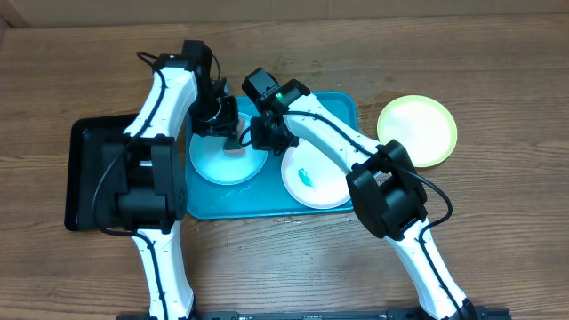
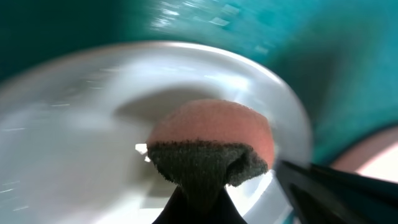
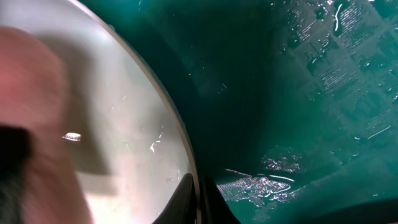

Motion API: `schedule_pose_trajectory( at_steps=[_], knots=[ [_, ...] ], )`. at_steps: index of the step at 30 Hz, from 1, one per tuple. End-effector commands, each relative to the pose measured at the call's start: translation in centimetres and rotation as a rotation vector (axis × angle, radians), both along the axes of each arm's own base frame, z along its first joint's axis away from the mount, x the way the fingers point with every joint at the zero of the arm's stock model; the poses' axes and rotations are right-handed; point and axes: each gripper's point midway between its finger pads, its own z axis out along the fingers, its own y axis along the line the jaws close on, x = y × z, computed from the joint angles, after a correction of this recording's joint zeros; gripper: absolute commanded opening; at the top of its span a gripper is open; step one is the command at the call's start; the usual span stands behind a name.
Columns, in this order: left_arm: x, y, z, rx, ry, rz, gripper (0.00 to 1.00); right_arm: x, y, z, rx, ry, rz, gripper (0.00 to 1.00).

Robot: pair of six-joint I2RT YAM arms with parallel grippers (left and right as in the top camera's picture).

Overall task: Clean dirty plates on tray and stack at the side
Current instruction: 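Scrub the white plate with the sponge in the left gripper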

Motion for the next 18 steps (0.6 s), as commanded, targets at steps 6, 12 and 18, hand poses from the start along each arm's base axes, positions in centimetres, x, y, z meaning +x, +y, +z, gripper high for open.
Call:
schedule_pose_trajectory(
  at_steps=[6,12,18],
  knots=[
    [-2.5,3.9,-3.3,0.254,0.083,0.000,0.04,0.9,-2.4,-1.0,-0.083,-0.016,-0.038,0.04],
    [-4.2,11.0,-4.2,0.677,0.111,0.118,0.04,0.7,-2.5,-1.0,-0.087,-0.010,-0.038,0.04],
    [-4.7,15.2,-1.8,0.896,0.109,0.254,0.04,0.8,-2.7,-1.0,-0.100,-0.017,-0.034,0.04]
  ],
)
